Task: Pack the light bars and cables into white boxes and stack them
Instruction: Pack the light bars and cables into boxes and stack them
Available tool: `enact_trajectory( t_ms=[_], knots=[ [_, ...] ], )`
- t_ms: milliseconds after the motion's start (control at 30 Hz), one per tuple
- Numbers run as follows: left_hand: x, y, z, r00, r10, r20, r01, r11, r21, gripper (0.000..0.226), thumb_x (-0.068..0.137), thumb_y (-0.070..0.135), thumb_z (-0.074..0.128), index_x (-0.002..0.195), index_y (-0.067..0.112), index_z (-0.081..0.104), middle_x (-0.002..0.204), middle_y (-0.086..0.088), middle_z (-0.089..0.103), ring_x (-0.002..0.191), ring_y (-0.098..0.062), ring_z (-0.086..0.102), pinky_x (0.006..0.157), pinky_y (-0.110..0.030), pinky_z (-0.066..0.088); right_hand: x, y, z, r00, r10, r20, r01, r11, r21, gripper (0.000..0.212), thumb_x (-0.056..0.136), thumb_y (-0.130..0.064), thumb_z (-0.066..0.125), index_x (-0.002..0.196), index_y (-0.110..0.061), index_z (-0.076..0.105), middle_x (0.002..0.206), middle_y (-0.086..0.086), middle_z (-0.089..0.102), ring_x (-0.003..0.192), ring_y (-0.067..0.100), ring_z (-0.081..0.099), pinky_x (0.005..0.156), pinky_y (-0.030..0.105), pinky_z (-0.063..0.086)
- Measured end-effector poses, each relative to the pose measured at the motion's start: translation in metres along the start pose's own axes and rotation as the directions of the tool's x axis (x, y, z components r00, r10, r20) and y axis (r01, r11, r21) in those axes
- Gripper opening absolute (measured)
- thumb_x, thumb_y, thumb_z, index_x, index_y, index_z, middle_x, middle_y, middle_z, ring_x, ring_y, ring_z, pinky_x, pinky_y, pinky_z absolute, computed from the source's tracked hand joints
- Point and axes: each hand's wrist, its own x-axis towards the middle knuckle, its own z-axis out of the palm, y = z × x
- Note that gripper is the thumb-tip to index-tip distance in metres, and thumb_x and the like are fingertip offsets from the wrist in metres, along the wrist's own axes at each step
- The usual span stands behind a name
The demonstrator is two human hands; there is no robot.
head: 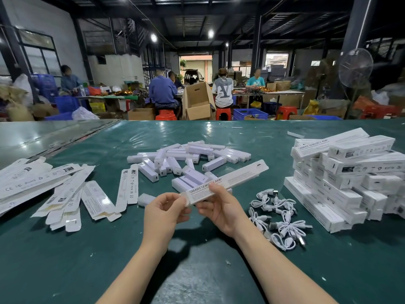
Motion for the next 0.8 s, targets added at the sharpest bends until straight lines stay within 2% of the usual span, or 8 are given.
enact_trajectory(
  t_ms=[233, 367, 500, 567, 633, 667, 733, 800],
  knots=[
    [0.003, 0.001, -0.002, 0.995, 0.008, -0.095, -0.006, 1.0, 0.023, 0.016, 0.085, -0.002, 0.06, 0.075, 0.01, 0.06, 0.052, 0.003, 0.065, 0.045, -0.004, 0.06, 0.046, -0.018, 0.052, -0.001, 0.002, 0.002, 0.999, -0.018, 0.029, 0.018, 1.0, 0.0, 0.018, 0.091, -0.015, 0.049, 0.095, 0.0, 0.059, 0.074, 0.011, 0.072, 0.057, 0.016, 0.068, 0.051, 0.023, 0.054],
    [0.001, 0.001, -0.001, 0.991, 0.022, -0.129, -0.019, 1.0, 0.023, 0.015, 0.085, 0.002, 0.063, 0.073, 0.01, 0.058, 0.052, 0.004, 0.066, 0.048, -0.004, 0.061, 0.049, -0.02, 0.053, -0.002, 0.003, 0.003, 0.999, -0.022, 0.038, 0.022, 1.0, 0.0, 0.018, 0.083, -0.017, 0.055, 0.093, -0.002, 0.06, 0.077, 0.011, 0.073, 0.063, 0.018, 0.07, 0.056, 0.024, 0.055],
    [-0.003, 0.001, 0.001, 0.977, 0.138, -0.161, -0.124, 0.988, 0.093, 0.02, 0.085, 0.004, 0.064, 0.073, 0.02, 0.067, 0.057, 0.012, 0.067, 0.064, -0.016, 0.064, 0.058, -0.025, 0.054, -0.001, 0.005, 0.003, 0.999, -0.042, 0.025, 0.041, 0.998, 0.049, 0.026, 0.078, -0.018, 0.057, 0.097, -0.001, 0.059, 0.079, 0.013, 0.073, 0.068, 0.021, 0.071, 0.06, 0.026, 0.056],
    [-0.007, 0.002, 0.007, 0.974, 0.206, -0.094, -0.192, 0.971, 0.144, 0.027, 0.085, 0.004, 0.063, 0.079, 0.03, 0.069, 0.081, 0.017, 0.069, 0.083, -0.014, 0.064, 0.076, -0.028, 0.052, 0.0, 0.004, 0.002, 0.998, -0.066, 0.013, 0.065, 0.991, 0.114, 0.035, 0.074, -0.022, 0.056, 0.101, 0.0, 0.058, 0.081, 0.012, 0.073, 0.071, 0.021, 0.071, 0.063, 0.027, 0.057],
    [-0.012, 0.004, 0.014, 0.974, 0.225, 0.014, -0.225, 0.962, 0.154, 0.04, 0.084, -0.002, 0.061, 0.086, 0.037, 0.067, 0.113, 0.013, 0.061, 0.096, 0.009, 0.057, 0.082, -0.016, 0.045, 0.0, 0.0, 0.001, 0.996, -0.085, 0.004, 0.082, 0.977, 0.194, 0.037, 0.074, -0.024, 0.054, 0.101, 0.0, 0.059, 0.083, 0.012, 0.073, 0.072, 0.02, 0.071, 0.065, 0.026, 0.058],
    [-0.014, 0.004, 0.016, 0.976, 0.21, 0.063, -0.217, 0.967, 0.133, 0.047, 0.083, -0.008, 0.059, 0.089, 0.038, 0.066, 0.121, 0.01, 0.057, 0.099, 0.014, 0.053, 0.082, -0.01, 0.042, 0.001, -0.001, 0.0, 0.996, -0.087, -0.003, 0.085, 0.967, 0.24, 0.037, 0.074, -0.025, 0.054, 0.101, 0.0, 0.059, 0.084, 0.012, 0.073, 0.072, 0.02, 0.071, 0.064, 0.025, 0.058],
    [-0.015, 0.005, 0.019, 0.977, 0.143, 0.157, -0.151, 0.988, 0.038, 0.057, 0.081, -0.016, 0.053, 0.1, 0.037, 0.063, 0.128, 0.001, 0.055, 0.111, 0.0, 0.052, 0.091, -0.015, 0.043, 0.0, -0.001, -0.001, 0.996, -0.092, -0.017, 0.093, 0.942, 0.323, 0.037, 0.072, -0.024, 0.055, 0.1, -0.001, 0.058, 0.082, 0.013, 0.073, 0.071, 0.019, 0.071, 0.06, 0.024, 0.057],
    [-0.016, 0.001, 0.022, 0.972, 0.099, 0.213, -0.103, 0.995, 0.009, 0.061, 0.082, -0.016, 0.053, 0.115, 0.035, 0.052, 0.127, -0.006, 0.056, 0.112, -0.015, 0.052, 0.103, -0.032, 0.041, -0.001, 0.002, 0.002, 0.993, -0.121, -0.011, 0.12, 0.956, 0.268, 0.033, 0.07, -0.022, 0.056, 0.097, -0.003, 0.059, 0.079, 0.011, 0.073, 0.069, 0.019, 0.071, 0.059, 0.026, 0.057]
  ],
)
